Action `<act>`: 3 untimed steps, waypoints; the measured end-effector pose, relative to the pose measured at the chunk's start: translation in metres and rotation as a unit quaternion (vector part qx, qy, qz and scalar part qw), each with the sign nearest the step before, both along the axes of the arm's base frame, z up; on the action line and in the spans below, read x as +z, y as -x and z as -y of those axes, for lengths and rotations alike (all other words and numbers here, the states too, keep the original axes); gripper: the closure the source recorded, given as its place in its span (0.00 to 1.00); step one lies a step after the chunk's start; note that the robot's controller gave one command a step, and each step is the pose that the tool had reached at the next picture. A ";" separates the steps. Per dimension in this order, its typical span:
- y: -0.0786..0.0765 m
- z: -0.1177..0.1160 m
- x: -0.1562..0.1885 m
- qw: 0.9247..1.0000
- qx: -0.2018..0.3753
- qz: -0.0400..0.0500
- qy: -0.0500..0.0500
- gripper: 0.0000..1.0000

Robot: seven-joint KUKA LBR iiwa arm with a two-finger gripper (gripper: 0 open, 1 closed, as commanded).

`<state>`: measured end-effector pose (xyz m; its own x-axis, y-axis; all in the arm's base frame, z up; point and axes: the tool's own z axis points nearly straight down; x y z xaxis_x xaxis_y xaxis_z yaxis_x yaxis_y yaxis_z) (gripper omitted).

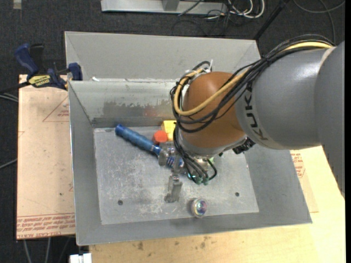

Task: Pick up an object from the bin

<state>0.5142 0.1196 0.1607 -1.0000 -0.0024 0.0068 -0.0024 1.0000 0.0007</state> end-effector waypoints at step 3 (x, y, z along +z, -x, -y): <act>-0.096 0.055 -0.087 0.988 -0.153 0.004 0.000 1.00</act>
Offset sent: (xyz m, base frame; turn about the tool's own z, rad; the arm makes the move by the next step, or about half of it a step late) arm 0.0732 -0.0642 -0.0089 0.0816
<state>0.6103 0.0642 0.0739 -0.9538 0.3004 -0.0003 0.3004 0.9538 0.0019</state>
